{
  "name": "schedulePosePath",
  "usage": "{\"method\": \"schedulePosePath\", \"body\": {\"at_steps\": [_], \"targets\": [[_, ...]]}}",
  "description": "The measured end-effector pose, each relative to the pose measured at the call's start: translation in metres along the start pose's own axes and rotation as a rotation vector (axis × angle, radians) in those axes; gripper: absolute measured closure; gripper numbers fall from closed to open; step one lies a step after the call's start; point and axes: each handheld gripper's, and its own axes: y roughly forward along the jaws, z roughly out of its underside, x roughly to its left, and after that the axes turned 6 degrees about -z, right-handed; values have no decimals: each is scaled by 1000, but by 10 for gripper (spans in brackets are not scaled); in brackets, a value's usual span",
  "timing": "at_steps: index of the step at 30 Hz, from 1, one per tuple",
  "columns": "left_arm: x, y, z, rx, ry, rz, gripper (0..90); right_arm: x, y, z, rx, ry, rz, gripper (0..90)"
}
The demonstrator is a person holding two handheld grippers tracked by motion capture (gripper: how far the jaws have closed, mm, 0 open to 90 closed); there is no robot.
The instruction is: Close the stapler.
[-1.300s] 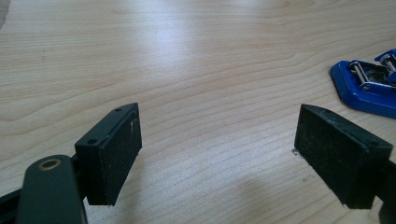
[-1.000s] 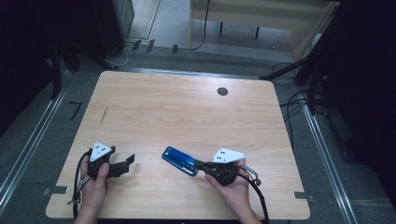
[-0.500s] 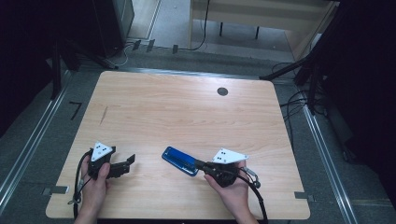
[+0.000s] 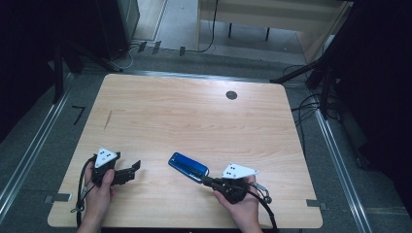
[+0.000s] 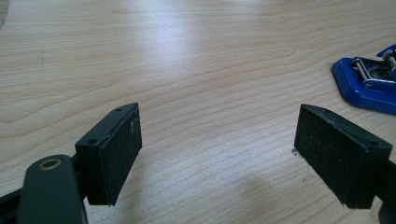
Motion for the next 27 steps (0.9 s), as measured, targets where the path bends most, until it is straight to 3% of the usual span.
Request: {"method": "schedulePosePath", "body": {"at_steps": [16, 27], "targets": [[0, 0, 0, -2, -1, -2, 155, -2, 24, 9, 111, 7, 13, 900], [0, 0, 0, -2, -1, -5, 155, -3, 26, 8, 130, 12, 26, 900]]}}
